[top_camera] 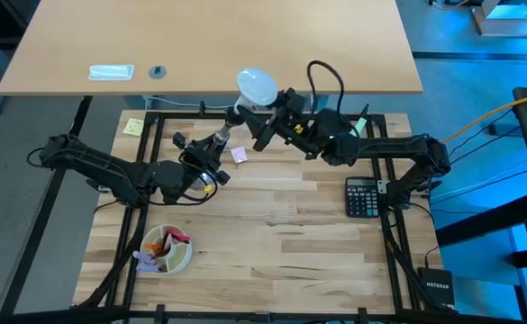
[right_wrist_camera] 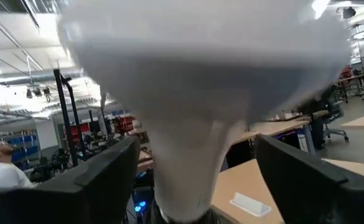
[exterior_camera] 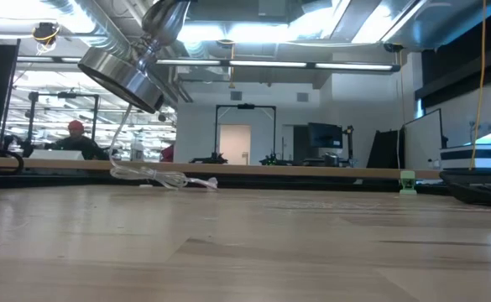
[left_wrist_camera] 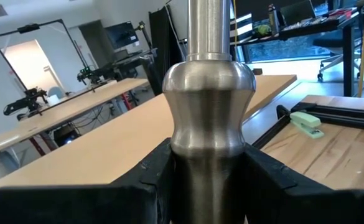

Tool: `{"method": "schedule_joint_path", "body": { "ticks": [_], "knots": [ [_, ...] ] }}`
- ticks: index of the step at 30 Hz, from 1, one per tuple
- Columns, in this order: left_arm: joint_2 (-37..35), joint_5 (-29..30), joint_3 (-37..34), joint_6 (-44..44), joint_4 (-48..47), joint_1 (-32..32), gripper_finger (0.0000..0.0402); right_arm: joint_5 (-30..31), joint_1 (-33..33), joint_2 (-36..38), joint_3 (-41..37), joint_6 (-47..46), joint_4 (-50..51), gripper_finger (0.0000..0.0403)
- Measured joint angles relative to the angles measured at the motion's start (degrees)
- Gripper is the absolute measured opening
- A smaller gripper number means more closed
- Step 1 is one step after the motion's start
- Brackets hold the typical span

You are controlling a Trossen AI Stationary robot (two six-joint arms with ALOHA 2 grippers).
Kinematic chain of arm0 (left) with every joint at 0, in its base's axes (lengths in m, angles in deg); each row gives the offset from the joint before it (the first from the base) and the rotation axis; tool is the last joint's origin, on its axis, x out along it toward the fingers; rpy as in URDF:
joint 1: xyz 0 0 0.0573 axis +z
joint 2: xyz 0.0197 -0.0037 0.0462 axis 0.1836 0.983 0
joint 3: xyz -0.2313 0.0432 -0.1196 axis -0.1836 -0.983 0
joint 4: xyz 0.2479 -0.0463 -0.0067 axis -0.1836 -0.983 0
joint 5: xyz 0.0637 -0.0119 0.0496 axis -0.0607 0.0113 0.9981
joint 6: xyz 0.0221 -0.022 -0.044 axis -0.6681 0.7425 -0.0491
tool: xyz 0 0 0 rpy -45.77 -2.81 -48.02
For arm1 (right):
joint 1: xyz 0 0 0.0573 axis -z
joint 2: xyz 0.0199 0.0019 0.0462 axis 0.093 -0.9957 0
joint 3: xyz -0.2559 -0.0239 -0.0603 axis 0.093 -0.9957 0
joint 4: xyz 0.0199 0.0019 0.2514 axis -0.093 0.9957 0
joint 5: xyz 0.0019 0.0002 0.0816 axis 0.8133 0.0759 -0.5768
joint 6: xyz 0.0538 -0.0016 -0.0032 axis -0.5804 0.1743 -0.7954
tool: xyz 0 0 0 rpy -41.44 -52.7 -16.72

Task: Screw lightbulb
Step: Remove the lightbulb from the silver lamp

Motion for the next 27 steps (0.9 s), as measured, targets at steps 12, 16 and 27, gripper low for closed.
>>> {"method": "schedule_joint_path", "body": {
  "ticks": [12,16,27],
  "knots": [
    [0.0,0.0,0.0,-1.7,0.8,0.0,0.0123,-0.6,0.0,-1.2,0.0,2.9,-4.0,0.0274],
    [0.0,0.0,0.0,-1.8,0.8,0.0,0.0123,-1.1,0.0,-1.0,0.0,2.9,-4.5,0.0259],
    [0.0,-1.2,0.0,-3.9,0.9,-0.2,0.0123,-3.6,0.0,-1.0,0.0,3.1,-3.5,0.0167]
  ]
}}
